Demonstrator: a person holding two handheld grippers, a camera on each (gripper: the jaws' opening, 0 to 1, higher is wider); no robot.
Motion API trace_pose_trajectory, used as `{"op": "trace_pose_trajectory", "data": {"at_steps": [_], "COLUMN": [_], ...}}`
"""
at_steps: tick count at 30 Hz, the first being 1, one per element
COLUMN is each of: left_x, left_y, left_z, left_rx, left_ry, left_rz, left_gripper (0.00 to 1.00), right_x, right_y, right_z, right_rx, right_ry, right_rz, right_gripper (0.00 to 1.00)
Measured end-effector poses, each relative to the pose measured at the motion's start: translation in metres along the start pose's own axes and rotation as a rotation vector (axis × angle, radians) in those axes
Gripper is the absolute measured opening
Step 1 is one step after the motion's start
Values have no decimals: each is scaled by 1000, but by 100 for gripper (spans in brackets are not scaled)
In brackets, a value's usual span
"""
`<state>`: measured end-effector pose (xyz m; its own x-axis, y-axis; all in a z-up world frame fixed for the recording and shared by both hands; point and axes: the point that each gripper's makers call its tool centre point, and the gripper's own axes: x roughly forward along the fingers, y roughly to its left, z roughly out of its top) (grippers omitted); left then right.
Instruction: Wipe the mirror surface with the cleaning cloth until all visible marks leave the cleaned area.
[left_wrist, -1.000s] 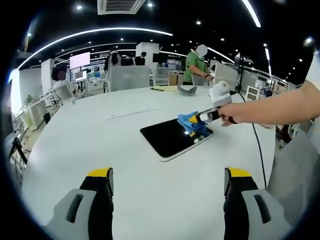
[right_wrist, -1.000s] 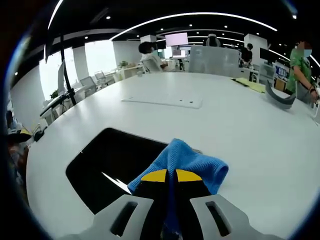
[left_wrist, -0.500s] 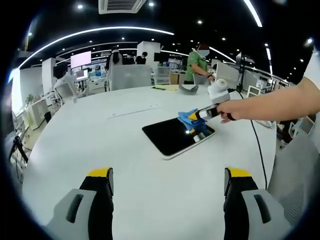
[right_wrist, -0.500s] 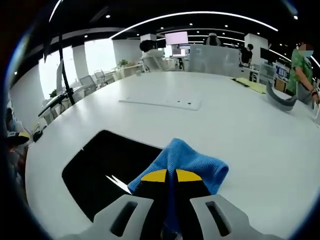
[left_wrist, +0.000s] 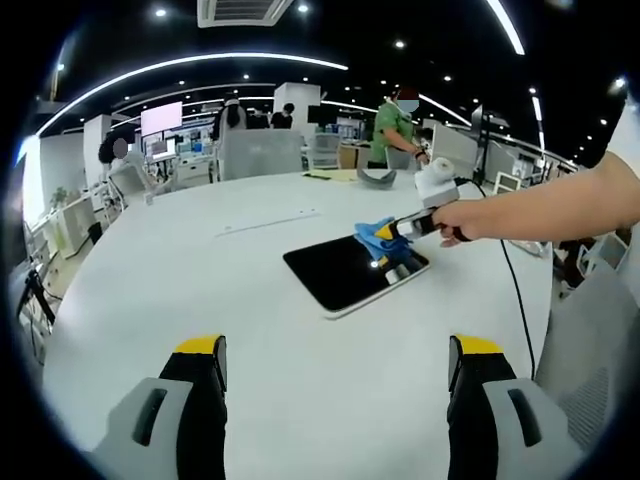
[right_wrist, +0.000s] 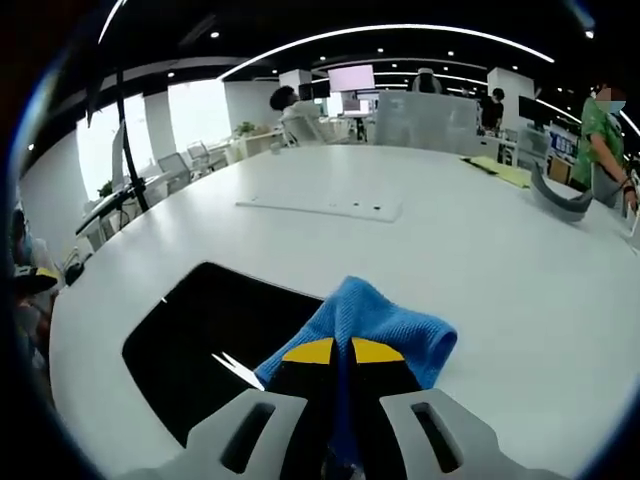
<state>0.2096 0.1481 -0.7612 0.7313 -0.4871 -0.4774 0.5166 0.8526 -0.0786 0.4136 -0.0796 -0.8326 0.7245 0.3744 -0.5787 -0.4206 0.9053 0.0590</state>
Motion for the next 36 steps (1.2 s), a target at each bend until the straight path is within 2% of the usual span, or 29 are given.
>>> {"op": "trace_pose_trajectory", "data": {"at_steps": [8, 22, 36], "left_x": [0, -1, -2], "left_y": [3, 8, 6], "left_z": [-2, -3, 0], "left_rx": [-4, -10, -7], "left_ry": [-1, 0, -11], "left_rz": [3, 10, 7], "left_gripper": [92, 92, 92], "right_x": [8, 17, 9], "right_y": [-4, 27, 47], "right_z": [3, 9, 2], "right_rx": [0, -36, -52], "right_ry": [7, 24, 20], "right_rz": [-5, 39, 71], "right_gripper": [0, 0, 0]}}
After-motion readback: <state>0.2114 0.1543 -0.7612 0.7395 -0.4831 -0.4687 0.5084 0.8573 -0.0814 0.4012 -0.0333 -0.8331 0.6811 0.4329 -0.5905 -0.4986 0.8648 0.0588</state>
